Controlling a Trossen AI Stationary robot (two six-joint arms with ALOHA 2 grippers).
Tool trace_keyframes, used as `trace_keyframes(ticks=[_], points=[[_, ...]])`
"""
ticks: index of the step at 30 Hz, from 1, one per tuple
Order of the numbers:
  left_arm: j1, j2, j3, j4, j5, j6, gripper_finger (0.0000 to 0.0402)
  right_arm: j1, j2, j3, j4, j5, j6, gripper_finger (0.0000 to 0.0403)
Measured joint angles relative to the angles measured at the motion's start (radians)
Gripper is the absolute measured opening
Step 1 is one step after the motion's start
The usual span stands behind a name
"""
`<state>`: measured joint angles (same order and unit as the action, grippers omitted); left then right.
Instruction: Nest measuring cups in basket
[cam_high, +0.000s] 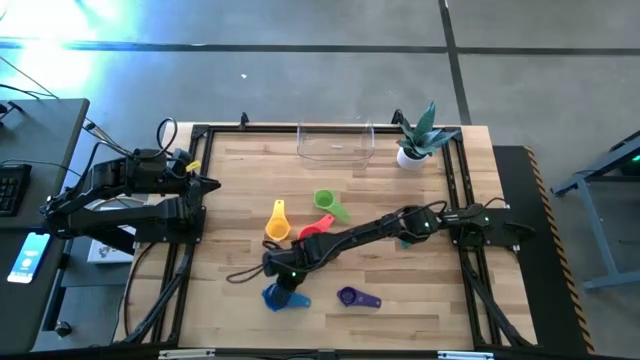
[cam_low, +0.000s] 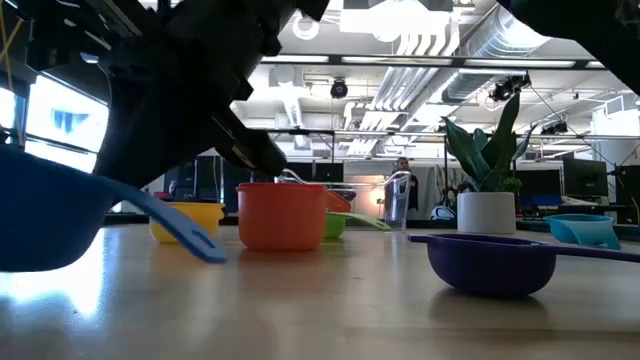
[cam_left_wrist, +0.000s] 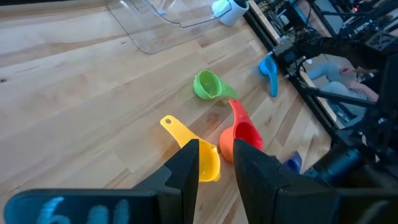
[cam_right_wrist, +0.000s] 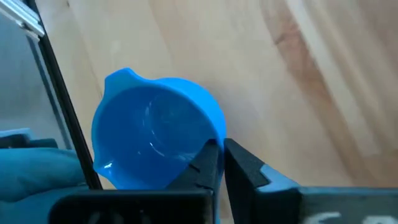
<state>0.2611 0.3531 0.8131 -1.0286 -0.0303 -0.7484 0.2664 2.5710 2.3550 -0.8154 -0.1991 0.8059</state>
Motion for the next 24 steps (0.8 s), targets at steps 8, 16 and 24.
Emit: trace_keyframes(ticks=[8,16,24], points=[[0.000,0.000,0.000,0.000,0.000,0.027,0.0090,-0.053,-0.060,0.000,-0.043,-0.081,-0.120,0.0003],[0.000,0.000,0.000,0.000,0.000,0.027,0.0090,-0.112,-0.170,0.002,-0.208,-0.036,-0.332,0.0001],[0.000,0.000,0.000,0.000,-0.003,-0.006,0.0090,-0.202,-0.230,0.002,-0.383,-0.032,-0.662,0.0001]])
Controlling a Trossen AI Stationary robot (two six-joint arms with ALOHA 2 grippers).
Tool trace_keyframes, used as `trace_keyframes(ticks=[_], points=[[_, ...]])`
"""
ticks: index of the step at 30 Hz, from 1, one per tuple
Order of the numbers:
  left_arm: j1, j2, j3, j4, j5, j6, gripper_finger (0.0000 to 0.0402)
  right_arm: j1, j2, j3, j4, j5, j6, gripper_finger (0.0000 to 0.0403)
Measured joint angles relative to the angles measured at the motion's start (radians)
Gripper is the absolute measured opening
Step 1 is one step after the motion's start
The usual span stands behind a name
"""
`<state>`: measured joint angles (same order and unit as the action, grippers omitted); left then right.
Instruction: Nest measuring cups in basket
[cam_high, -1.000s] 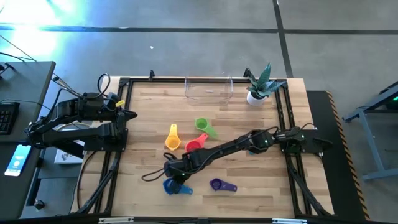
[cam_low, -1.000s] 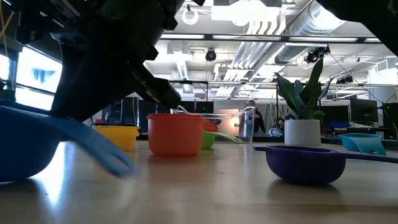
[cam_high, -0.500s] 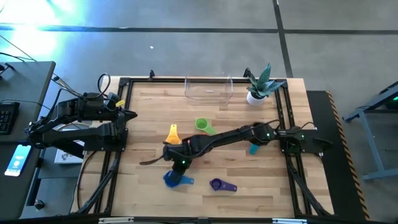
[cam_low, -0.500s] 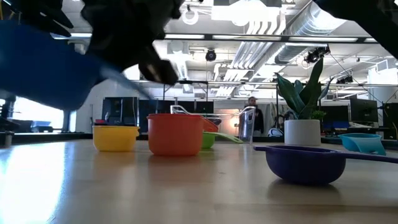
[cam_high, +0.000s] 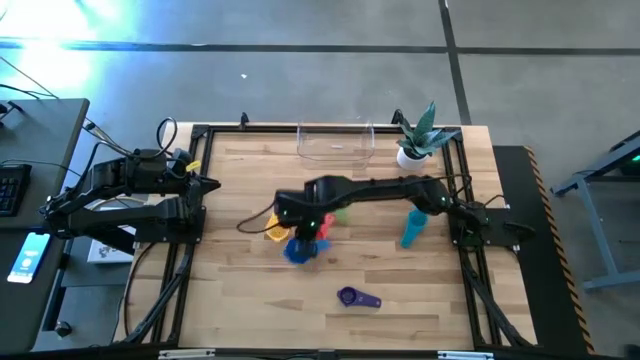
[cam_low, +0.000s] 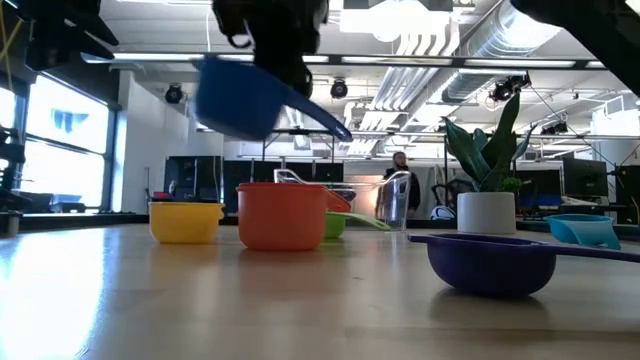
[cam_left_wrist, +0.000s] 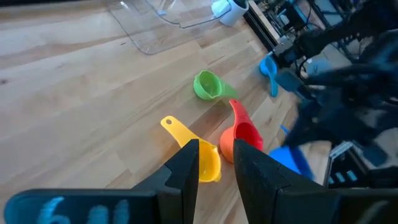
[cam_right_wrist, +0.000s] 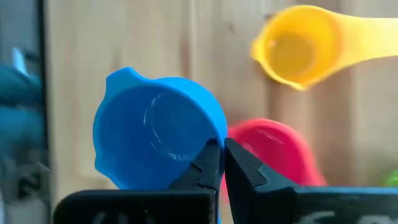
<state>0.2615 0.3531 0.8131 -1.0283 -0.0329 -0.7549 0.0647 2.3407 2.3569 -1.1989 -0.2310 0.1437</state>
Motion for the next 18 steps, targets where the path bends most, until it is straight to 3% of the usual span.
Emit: trace_keyframes(ticks=[9,12,18], points=[[0.000,0.000,0.000,0.000,-0.022,-0.228,0.0090,-0.074,-0.006,0.000,-0.146,0.026,-0.579,0.0000],[0.000,0.000,0.000,0.000,-0.059,-0.265,0.0090,-0.079,-0.006,0.000,-0.145,0.079,-0.704,0.0000],[0.000,0.000,0.000,0.000,-0.113,-0.281,0.0090,-0.067,-0.006,0.000,-0.126,0.082,-0.910,0.0000]])
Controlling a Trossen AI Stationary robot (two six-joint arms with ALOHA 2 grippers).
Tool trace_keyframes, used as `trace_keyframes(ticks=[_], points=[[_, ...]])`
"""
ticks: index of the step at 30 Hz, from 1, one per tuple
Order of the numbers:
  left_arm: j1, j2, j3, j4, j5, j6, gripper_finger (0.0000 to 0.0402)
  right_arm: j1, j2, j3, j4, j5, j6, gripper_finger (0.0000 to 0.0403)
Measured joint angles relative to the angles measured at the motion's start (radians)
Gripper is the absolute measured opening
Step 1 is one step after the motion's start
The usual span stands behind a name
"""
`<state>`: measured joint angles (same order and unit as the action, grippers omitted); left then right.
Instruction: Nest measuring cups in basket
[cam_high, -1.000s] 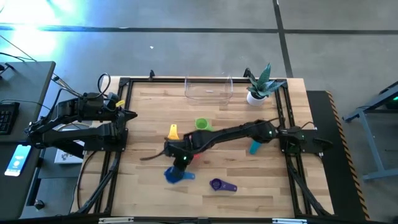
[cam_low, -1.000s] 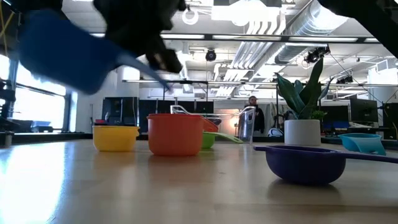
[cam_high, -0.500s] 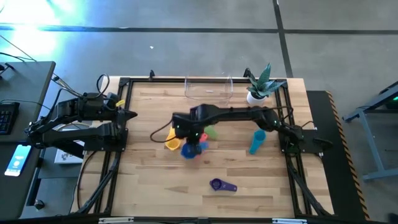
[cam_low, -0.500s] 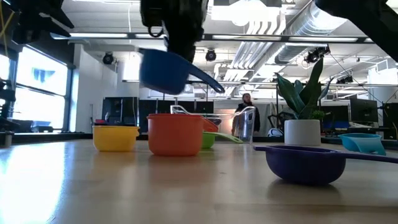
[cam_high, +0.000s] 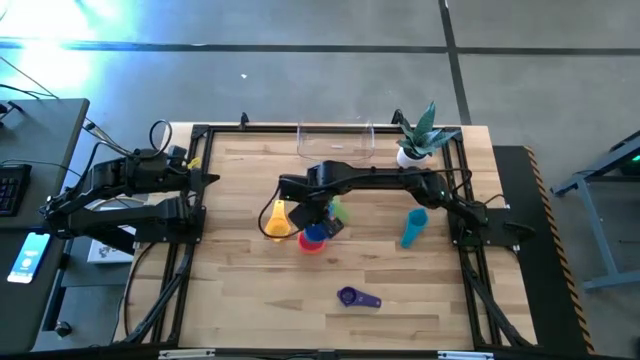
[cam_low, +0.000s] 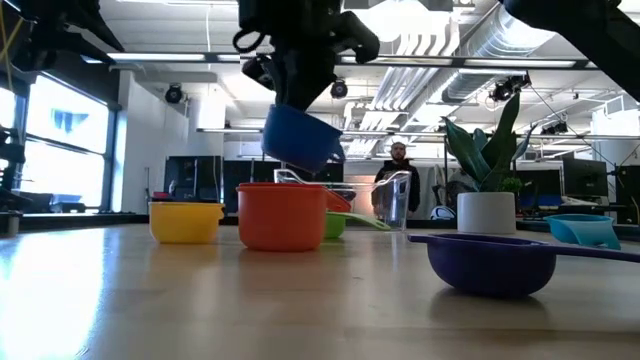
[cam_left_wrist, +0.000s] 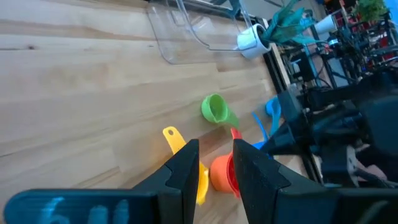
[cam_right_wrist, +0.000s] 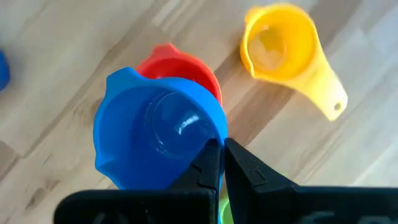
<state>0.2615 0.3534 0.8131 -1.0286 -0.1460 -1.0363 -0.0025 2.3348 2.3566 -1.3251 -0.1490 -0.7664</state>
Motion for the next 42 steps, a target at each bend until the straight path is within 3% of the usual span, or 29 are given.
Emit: trace_keyframes(ticks=[9,16,42], points=[[0.000,0.000,0.000,0.000,-0.005,-0.011,0.0090,0.026,0.003,-0.002,0.058,-0.034,-0.016,0.0000],[0.000,0.000,0.000,0.000,-0.005,-0.010,0.0090,0.018,0.029,-0.005,0.068,0.003,0.018,0.0000],[0.000,0.000,0.000,0.000,0.006,0.018,0.0090,0.009,0.055,-0.004,0.055,-0.016,0.180,0.0000]])
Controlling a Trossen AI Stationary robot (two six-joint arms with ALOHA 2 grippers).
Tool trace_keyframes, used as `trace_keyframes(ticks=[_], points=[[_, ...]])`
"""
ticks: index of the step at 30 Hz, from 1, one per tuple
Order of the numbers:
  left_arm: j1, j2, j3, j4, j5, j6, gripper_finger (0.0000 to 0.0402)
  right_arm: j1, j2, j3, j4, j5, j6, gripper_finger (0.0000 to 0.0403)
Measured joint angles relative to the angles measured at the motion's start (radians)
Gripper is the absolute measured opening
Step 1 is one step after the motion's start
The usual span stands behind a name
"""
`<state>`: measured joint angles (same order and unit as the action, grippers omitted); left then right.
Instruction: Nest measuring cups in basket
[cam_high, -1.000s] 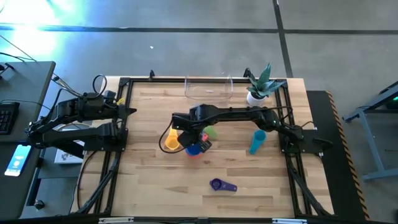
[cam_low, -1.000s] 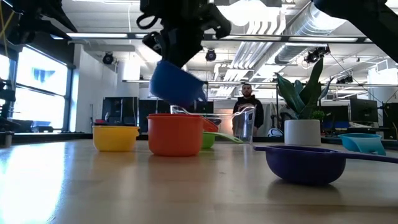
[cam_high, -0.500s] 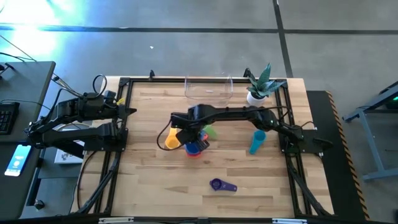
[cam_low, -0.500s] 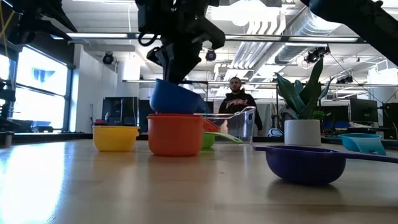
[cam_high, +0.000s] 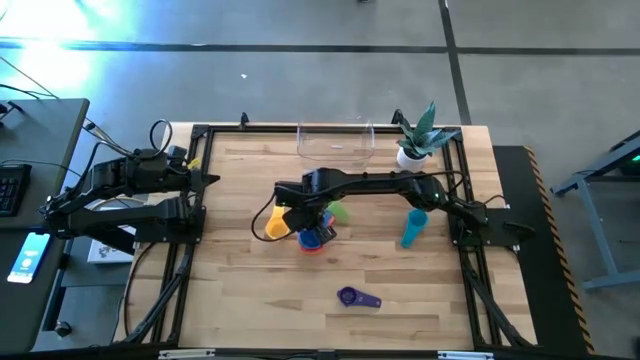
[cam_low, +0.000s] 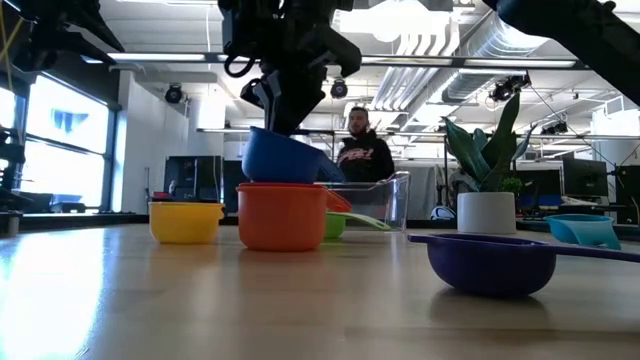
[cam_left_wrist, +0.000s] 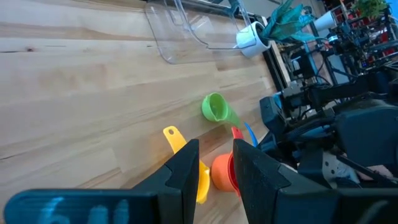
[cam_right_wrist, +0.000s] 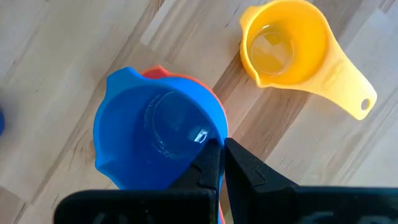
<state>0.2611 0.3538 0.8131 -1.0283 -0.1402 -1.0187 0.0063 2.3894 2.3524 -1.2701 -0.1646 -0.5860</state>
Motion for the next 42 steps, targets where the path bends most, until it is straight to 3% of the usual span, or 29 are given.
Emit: trace_keyframes(ticks=[12,42], points=[[0.000,0.000,0.000,0.000,0.000,0.000,0.0090,0.001,0.000,0.000,-0.010,0.000,0.003,0.0019],[0.000,0.000,0.000,0.000,0.000,0.000,0.0090,0.014,0.000,0.001,-0.040,-0.005,0.006,0.0022]])
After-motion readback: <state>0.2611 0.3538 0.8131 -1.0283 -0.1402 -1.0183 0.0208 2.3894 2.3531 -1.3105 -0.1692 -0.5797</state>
